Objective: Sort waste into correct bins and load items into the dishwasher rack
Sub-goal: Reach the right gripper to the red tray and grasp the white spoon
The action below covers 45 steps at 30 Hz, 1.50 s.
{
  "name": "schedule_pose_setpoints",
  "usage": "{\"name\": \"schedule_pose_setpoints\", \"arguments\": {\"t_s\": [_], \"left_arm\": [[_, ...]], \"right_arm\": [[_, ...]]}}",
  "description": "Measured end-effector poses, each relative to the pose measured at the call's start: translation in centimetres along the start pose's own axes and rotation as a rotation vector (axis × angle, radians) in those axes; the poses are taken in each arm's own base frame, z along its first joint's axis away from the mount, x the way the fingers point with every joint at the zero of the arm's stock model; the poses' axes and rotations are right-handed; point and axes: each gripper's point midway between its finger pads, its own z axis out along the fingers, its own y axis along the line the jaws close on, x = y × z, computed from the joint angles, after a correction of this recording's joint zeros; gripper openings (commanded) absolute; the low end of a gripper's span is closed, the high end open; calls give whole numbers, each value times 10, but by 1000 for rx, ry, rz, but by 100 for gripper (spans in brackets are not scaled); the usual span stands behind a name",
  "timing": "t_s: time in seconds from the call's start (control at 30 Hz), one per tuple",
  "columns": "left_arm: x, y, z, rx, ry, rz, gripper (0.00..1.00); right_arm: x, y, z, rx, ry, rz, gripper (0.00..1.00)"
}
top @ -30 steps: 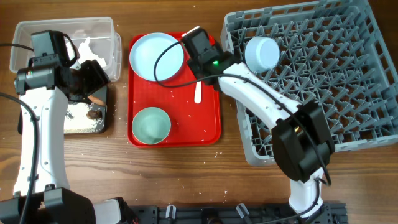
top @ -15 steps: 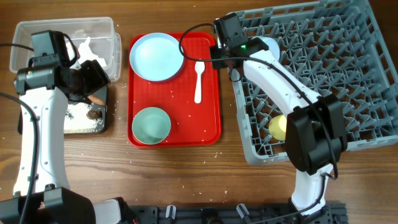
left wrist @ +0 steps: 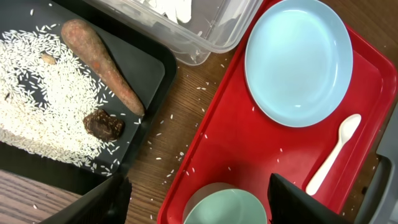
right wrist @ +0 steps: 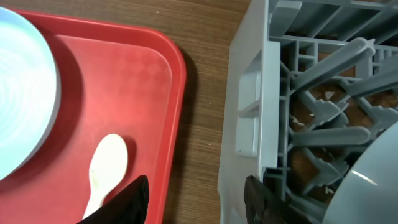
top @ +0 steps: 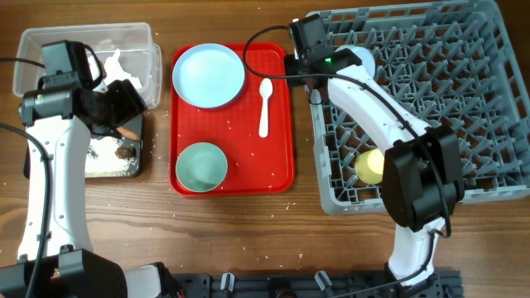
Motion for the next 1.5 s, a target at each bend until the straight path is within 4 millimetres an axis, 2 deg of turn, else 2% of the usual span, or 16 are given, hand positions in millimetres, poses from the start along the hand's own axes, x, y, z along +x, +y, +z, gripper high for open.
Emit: {"name": "schedule_pose_setpoints", "arguments": {"t_s": [0.13,0.27,0.4,0.47,0.57,0.63,0.73,0.87,1.1,1.13,1.27,1.37,1.5], "left_arm": [[0,0,0,0,0,0,72],[0,0,0,0,0,0,73],[0,0,0,0,0,0,74],[0,0,0,0,0,0,76],[-1,0,0,2,-5,1,80],[-2,-1,0,2,-6,0,81],[-2,0,0,-1,-8,1,82],[-2,0,0,-1,-8,1,82],[-2,0,0,-1,-8,1,82],[-2,0,0,-1,-8,1,82],[-2,0,0,-2,-8,1,82],[-2,0,0,-1,-8,1,82],[-2,0,0,-2,-8,1,83]], "right_arm": [[-1,-4,0,12,-5,0,51],[10,5,-1,-70,53,2,55],[14,37,-13,-228,84,45,55],[18,70,-29,-297,99,57,47],[35,108,-37,-310,135,86,40],[44,116,-36,-301,152,111,37],[49,110,-22,-256,160,161,36],[53,106,9,-218,152,192,36],[80,106,51,-185,205,200,35],[79,106,51,-186,201,207,35],[77,107,55,-183,189,221,14],[78,107,56,-181,193,232,4],[75,112,53,-209,195,239,4]]}}
